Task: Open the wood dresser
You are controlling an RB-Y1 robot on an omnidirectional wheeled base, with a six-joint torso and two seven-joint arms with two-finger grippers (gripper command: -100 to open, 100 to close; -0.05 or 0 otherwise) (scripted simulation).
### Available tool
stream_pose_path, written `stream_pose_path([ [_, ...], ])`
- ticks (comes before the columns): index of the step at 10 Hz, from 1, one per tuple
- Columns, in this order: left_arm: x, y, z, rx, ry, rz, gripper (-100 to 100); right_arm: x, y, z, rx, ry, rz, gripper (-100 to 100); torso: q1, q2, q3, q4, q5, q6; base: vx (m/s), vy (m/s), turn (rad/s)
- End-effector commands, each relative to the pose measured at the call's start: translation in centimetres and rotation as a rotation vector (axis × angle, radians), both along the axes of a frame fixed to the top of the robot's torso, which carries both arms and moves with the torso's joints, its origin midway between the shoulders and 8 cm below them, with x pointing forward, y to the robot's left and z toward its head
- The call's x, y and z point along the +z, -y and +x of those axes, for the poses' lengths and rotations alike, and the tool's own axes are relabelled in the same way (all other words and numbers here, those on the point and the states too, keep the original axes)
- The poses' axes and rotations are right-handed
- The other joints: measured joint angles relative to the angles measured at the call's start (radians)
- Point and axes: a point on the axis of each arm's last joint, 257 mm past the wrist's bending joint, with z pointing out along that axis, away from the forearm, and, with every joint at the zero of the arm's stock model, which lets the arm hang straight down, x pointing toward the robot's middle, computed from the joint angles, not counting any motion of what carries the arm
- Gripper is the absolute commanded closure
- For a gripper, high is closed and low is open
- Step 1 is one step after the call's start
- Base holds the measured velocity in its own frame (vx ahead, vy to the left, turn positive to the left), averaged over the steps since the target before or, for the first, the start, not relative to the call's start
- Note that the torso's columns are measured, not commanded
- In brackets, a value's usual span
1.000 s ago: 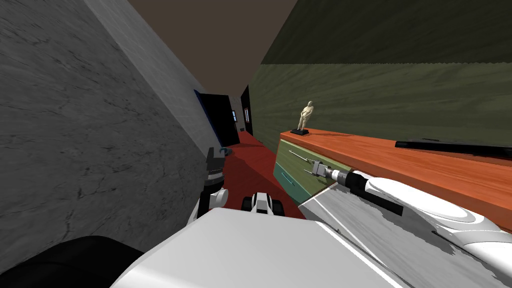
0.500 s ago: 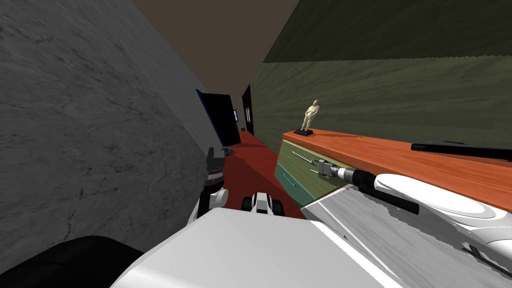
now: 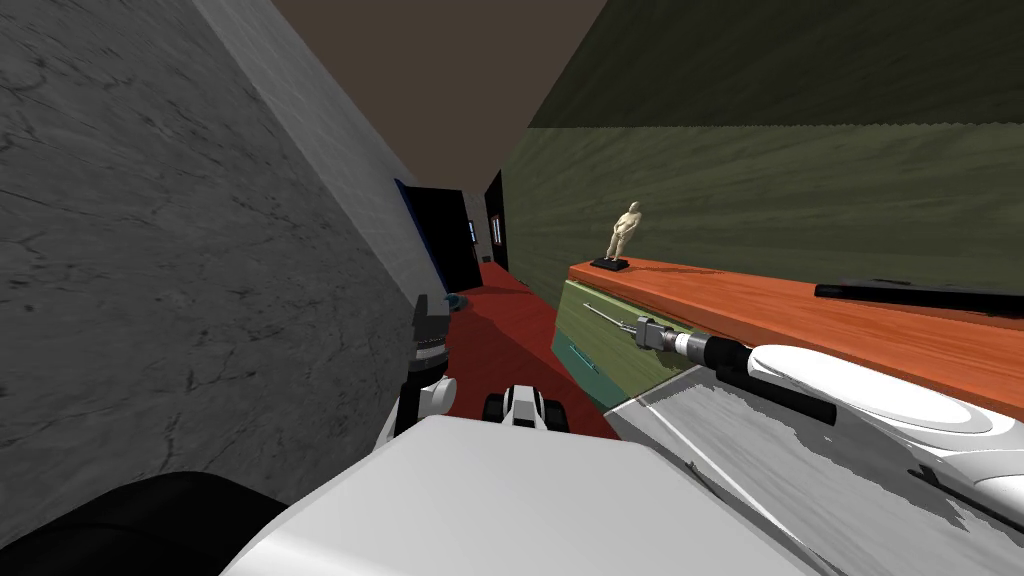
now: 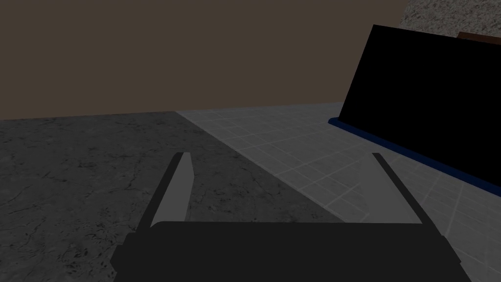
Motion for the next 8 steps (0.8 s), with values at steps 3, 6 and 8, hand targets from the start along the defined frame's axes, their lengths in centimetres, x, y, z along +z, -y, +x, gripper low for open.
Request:
stream_pose_path([
  [3,0.00,-0.01,0.00,0.000,0.000,0.000,0,-0.20,-0.48,-0.31,0.012,-0.009,0.003,100,-0.006,-0.001,-0.002,0.003,0.002,0.000,-0.060,0.126,-0.018],
  [6,0.00,0.00,0.00,0.000,0.000,0.000,0,-0.36,-0.80,-0.53,0.020,-0.016,0.003,100,0.002,0.001,0.001,0.001,0.000,0.000,-0.072,0.162,-0.027],
  [8,0.00,0.00,0.00,0.000,0.000,0.000,0,0.02,-0.73,-0.27,0.017,-0.006,0.000,100,0.000,-0.002,-0.001,0.000,0.001,-0.002,-0.058,0.141,-0.027],
])
